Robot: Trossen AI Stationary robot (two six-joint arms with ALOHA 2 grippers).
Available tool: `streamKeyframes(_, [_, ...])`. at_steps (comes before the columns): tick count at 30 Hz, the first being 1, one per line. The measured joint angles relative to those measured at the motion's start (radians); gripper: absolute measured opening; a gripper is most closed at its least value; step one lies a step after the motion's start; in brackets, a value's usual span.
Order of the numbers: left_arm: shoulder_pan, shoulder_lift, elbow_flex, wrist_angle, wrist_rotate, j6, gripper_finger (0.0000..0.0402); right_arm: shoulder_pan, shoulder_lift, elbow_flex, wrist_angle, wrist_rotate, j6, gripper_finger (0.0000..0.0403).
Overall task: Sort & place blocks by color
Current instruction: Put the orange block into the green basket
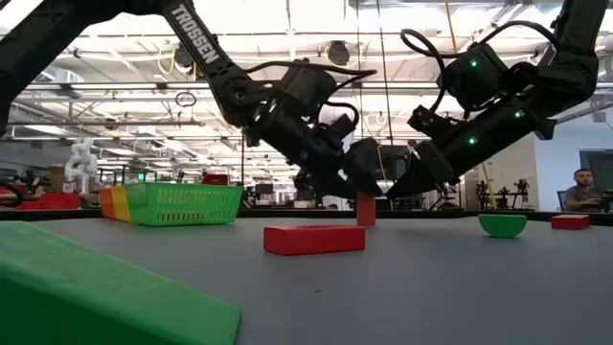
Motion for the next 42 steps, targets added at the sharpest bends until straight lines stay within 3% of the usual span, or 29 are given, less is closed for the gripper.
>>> streamKeyframes(9, [0.000,0.046,0.003,0.056,0.001,-0.038,0.0242,0.000,0.000,0.000,0.008,0.000,0.000,0.0210])
streamKeyframes(16, [0.000,0.057,0.003,0.059,0.000,-0.040,0.0124,0.000,0.000,0.000,0.005,0.000,-0.007,0.0210])
streamKeyframes(28, [0.001,0.002,0.003,-0.016,0.098,-0.030,0.0124,0.000,0.000,0.000,-0.019,0.000,-0.011,0.0210])
streamKeyframes(32, [0.001,-0.123,0.003,-0.212,0.088,0.037,0.0124,0.000,0.000,0.000,-0.039,0.001,-0.011,0.0210])
streamKeyframes(36, [-0.010,-0.276,0.004,-0.536,0.055,0.074,0.0124,0.000,0.000,0.000,-0.044,0.000,-0.010,0.0210])
streamKeyframes(42, [-0.068,-0.435,0.003,-1.102,-0.175,0.012,0.0124,0.000,0.000,0.000,-0.046,0.000,0.001,0.0210])
